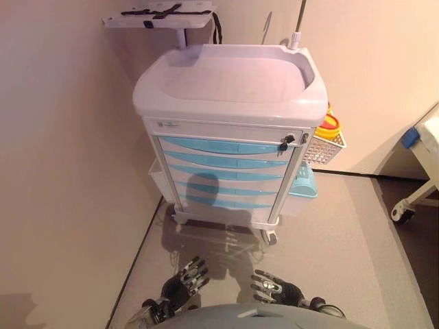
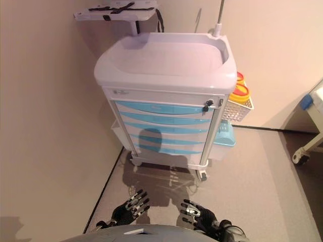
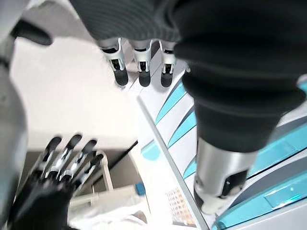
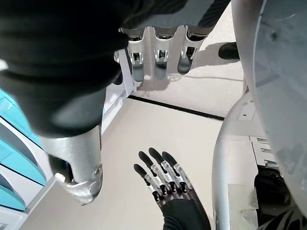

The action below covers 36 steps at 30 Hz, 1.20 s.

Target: Open the drawer and pick up the medicine

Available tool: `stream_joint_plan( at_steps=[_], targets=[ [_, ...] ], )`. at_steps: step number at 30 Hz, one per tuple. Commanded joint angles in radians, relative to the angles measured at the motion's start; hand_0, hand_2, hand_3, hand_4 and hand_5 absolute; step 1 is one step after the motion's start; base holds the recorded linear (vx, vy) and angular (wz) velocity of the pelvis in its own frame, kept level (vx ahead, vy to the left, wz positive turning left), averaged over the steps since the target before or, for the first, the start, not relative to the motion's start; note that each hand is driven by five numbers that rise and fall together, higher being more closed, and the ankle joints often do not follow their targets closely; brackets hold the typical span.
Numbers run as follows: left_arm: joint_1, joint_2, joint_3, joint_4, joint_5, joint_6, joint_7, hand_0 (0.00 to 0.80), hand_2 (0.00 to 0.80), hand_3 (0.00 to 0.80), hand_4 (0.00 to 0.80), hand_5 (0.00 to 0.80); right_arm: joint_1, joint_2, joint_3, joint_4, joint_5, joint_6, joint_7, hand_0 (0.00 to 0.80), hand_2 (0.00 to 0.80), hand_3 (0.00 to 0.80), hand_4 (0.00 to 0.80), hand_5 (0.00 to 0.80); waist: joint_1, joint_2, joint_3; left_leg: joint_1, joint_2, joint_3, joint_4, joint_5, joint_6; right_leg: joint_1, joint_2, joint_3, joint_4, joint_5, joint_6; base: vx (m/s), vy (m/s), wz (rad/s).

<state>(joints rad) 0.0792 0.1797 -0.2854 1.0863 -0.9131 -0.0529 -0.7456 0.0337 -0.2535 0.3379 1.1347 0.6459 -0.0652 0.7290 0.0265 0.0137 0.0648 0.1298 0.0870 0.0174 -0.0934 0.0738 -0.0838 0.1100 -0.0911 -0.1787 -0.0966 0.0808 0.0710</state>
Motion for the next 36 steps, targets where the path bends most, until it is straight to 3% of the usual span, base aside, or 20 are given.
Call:
stream_joint_plan(
  at_steps=[1,12,17,26,36],
  targets=[
    [-0.086,-0.029,0.036,0.047,-0.069,0.039,-0.046,0.0,0.0,0.0,0.0,0.0,-0.07,0.032,-0.008,0.022,0.027,-0.01,0.005,0.0,0.0,0.0,0.0,0.0,0.018,-0.027,0.062,-0.019,-0.077,-0.006,0.017,-0.06,0.032,-0.009,0.011,0.013,0.071,-0.059,0.038,0.049,0.02,-0.02],
    [-0.052,-0.035,0.085,0.015,-0.145,0.085,-0.07,0.0,0.0,0.0,0.0,0.0,-0.011,0.026,-0.02,-0.029,0.052,0.002,0.005,0.0,0.0,0.0,0.0,0.0,0.014,-0.038,0.136,-0.054,-0.089,-0.03,0.172,-0.124,0.05,-0.047,-0.008,0.044,0.223,-0.124,0.023,0.091,0.03,-0.01],
    [-0.066,-0.034,0.092,-0.054,-0.261,0.11,-0.089,0.0,0.0,0.0,0.0,0.0,0.016,0.012,-0.017,-0.092,0.081,0.005,-0.021,0.0,0.0,0.0,0.0,0.0,0.001,-0.028,0.19,-0.119,-0.103,-0.028,0.25,-0.153,0.065,-0.121,-0.016,0.05,0.324,-0.163,0.016,-0.013,0.047,0.05],
    [-0.2,-0.04,0.133,-0.142,-0.563,0.218,-0.049,0.0,0.0,0.0,0.0,0.0,-0.034,0.001,0.004,-0.173,0.176,0.001,-0.087,0.0,0.0,0.0,0.0,0.0,-0.027,-0.041,0.31,-0.287,-0.096,-0.027,0.36,-0.158,0.074,-0.307,-0.008,0.09,0.426,-0.163,0.015,-0.121,-0.002,0.08],
    [-0.393,-0.018,0.188,-0.131,-0.706,0.214,0.039,0.0,0.0,0.0,0.0,0.0,-0.069,-0.015,0.037,-0.196,0.19,0.007,-0.074,0.0,0.0,0.0,0.0,0.0,-0.073,-0.081,0.368,-0.413,-0.079,-0.01,0.466,-0.164,0.076,-0.417,0.021,0.141,0.462,-0.136,0.023,-0.032,-0.01,-0.07]
  ],
)
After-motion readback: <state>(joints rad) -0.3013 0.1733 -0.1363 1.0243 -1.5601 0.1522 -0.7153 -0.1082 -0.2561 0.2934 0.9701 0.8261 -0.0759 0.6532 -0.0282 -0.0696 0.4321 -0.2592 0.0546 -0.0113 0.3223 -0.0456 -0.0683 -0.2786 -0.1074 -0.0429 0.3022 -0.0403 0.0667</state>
